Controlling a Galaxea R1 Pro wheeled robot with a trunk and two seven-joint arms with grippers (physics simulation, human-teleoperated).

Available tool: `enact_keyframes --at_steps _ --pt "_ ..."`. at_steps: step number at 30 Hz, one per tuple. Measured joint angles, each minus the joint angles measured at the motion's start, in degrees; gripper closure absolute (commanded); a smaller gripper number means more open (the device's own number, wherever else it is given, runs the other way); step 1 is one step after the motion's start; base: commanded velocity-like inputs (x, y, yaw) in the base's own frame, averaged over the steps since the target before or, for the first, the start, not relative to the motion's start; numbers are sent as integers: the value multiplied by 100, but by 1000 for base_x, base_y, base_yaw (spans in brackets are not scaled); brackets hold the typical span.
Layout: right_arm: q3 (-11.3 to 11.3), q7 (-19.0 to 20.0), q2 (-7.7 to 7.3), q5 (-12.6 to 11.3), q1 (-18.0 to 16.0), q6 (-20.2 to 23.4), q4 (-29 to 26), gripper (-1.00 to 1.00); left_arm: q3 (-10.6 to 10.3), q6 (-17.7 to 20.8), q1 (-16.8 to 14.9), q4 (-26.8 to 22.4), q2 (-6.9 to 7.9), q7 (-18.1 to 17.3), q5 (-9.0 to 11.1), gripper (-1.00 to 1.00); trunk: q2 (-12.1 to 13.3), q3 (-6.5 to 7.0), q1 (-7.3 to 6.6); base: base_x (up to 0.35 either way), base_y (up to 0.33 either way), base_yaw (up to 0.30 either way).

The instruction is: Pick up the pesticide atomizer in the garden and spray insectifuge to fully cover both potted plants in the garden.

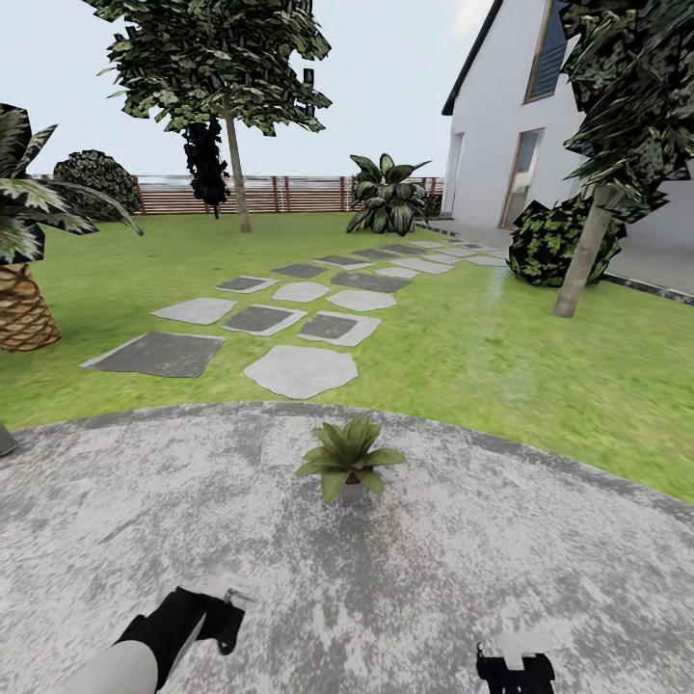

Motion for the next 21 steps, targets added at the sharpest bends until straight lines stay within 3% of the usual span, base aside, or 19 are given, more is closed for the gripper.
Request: enact_keyframes --at_steps 2,4,7,13,21 --pt "-150 -5 -4 -313 0 4 3 -100 -11 41 -6 -1 -35 0 -5 100 0 0 -2 272 0 0" --pt "-189 -1 -5 -461 0 5 7 -100 -13 59 -8 -1 -45 -2 -7 100 0 0 -3 312 0 0" --pt "-204 6 1 -513 0 7 9 -100 -31 67 -9 5 -65 -1 -18 100 0 0 -3 328 0 0" --pt "-208 24 4 -526 0 7 9 -100 -316 76 13 8 -74 0 -26 100 0 0 -3 334 0 0" --pt "-200 28 5 -504 0 7 9 -100 -345 69 25 8 -75 0 -26 100 0 0 -3 335 0 0"
